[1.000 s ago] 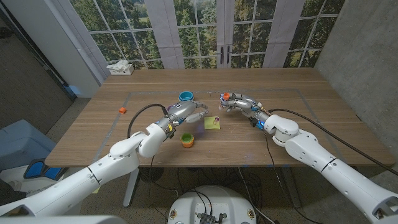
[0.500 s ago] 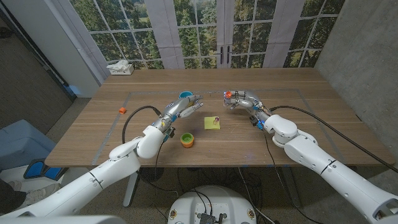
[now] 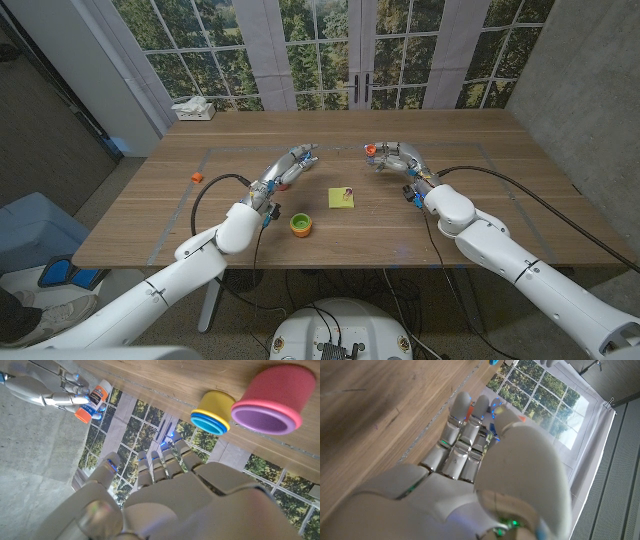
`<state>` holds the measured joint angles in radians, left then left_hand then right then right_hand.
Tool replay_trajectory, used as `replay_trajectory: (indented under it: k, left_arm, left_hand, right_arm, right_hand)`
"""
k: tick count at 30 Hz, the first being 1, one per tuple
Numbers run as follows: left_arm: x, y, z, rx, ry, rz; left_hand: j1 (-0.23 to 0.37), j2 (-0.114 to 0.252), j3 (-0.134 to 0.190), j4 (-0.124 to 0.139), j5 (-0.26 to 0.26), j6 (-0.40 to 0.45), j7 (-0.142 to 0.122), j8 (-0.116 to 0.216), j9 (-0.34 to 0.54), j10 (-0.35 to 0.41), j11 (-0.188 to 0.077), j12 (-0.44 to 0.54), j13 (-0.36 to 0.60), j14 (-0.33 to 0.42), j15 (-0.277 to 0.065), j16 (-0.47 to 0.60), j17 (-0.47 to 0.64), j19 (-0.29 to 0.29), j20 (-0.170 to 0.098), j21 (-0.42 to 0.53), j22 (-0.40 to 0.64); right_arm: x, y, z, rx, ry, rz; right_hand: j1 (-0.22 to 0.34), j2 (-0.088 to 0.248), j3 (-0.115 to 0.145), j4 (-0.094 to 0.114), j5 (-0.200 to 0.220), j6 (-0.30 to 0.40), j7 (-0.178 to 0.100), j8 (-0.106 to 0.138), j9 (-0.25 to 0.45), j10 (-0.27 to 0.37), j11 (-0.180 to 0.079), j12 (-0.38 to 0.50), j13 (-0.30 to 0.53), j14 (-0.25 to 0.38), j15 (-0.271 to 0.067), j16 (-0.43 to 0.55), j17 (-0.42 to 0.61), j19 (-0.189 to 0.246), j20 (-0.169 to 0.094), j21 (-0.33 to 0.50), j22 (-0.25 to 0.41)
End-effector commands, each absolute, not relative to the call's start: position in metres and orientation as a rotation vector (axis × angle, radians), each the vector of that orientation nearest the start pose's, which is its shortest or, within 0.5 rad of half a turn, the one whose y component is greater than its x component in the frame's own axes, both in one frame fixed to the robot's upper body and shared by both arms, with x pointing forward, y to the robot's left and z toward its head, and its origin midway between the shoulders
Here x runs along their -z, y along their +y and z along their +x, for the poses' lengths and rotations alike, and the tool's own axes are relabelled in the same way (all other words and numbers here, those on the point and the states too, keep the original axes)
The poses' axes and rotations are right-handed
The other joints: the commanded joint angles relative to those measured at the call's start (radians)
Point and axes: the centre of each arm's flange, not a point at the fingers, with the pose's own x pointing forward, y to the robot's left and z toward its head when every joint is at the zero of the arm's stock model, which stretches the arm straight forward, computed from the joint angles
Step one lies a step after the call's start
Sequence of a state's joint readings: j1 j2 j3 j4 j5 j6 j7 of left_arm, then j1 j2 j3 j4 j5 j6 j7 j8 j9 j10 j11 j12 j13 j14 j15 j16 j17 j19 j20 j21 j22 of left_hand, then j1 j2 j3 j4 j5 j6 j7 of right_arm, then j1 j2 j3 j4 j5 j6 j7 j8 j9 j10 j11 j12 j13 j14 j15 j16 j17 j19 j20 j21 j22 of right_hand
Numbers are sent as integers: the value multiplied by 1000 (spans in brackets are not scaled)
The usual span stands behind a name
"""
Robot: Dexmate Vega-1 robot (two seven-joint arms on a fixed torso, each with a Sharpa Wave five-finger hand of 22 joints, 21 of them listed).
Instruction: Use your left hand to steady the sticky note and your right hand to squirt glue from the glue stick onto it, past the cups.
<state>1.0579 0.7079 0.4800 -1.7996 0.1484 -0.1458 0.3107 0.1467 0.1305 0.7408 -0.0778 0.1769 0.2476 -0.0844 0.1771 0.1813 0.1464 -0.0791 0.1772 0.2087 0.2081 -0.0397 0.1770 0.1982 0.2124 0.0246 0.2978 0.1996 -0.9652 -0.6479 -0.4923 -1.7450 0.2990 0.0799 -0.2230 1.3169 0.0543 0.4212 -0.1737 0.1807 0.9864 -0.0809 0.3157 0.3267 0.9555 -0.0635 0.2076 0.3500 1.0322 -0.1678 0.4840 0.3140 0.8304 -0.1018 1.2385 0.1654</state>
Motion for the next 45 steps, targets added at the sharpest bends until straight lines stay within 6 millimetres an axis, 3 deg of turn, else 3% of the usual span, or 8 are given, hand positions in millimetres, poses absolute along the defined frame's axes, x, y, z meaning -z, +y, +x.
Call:
replay_trajectory:
  k: [1,7,14,25,37,45]
  left_arm:
    - [48,202,559,222,-768,598]
    - [45,204,565,280,-731,545]
    - [43,208,568,313,-707,466]
    - [40,214,567,317,-716,391]
    - [38,216,568,328,-715,377]
    - [38,220,567,350,-701,313]
  left_hand:
    - [-21,21,-10,-3,-8,-27,-11,-4,-3,-33,-14,-1,-11,-62,-32,-10,-6,-24,-14,-13,-2]
    - [-43,9,-21,-2,-6,-89,-26,-14,-7,-79,-24,-3,-23,-123,-41,-11,-16,-40,-28,-27,-8]
    - [-42,11,-30,-14,-5,-135,-23,-13,-8,-127,-20,-6,-27,-163,-45,-10,-22,-55,-38,-38,-12]
    - [-39,7,-39,-27,-6,-156,4,-10,-8,-133,-31,0,-29,-171,-49,-6,-26,-51,-34,-41,-13]
    - [-52,-6,-51,-27,-6,-167,8,-7,-9,-146,-32,0,-30,-181,-46,-4,-24,-50,-36,-44,-14]
    - [-56,-8,-52,-28,-5,-175,14,-7,-9,-152,-31,0,-30,-189,-47,-5,-24,-52,-41,-47,-14]
  right_arm:
    - [27,-200,578,-93,-695,-468]
    - [28,-203,577,-38,-712,-496]
    - [26,-203,574,26,-735,-528]
    - [26,-202,571,140,-779,-654]
    - [33,-204,575,341,-826,-823]
    - [37,-206,579,387,-828,-903]
  right_hand:
    - [-11,18,3,8,2,92,76,0,2,57,46,10,6,-2,-52,2,5,8,-96,-1,2]
    - [-12,20,3,10,2,93,73,-1,1,55,44,8,6,-2,-51,2,5,9,-96,-2,2]
    - [-9,19,3,8,2,93,72,-2,-1,54,41,8,6,0,-55,3,7,11,-96,-2,3]
    - [-5,17,1,6,-1,93,69,-5,-3,54,39,8,7,3,-58,4,7,15,-96,-1,4]
    - [0,15,1,5,-4,98,68,-7,-5,56,36,8,6,5,-59,2,6,16,-97,-2,3]
    - [3,15,1,6,-5,101,65,-7,-7,59,34,9,6,7,-58,2,6,17,-97,-2,4]
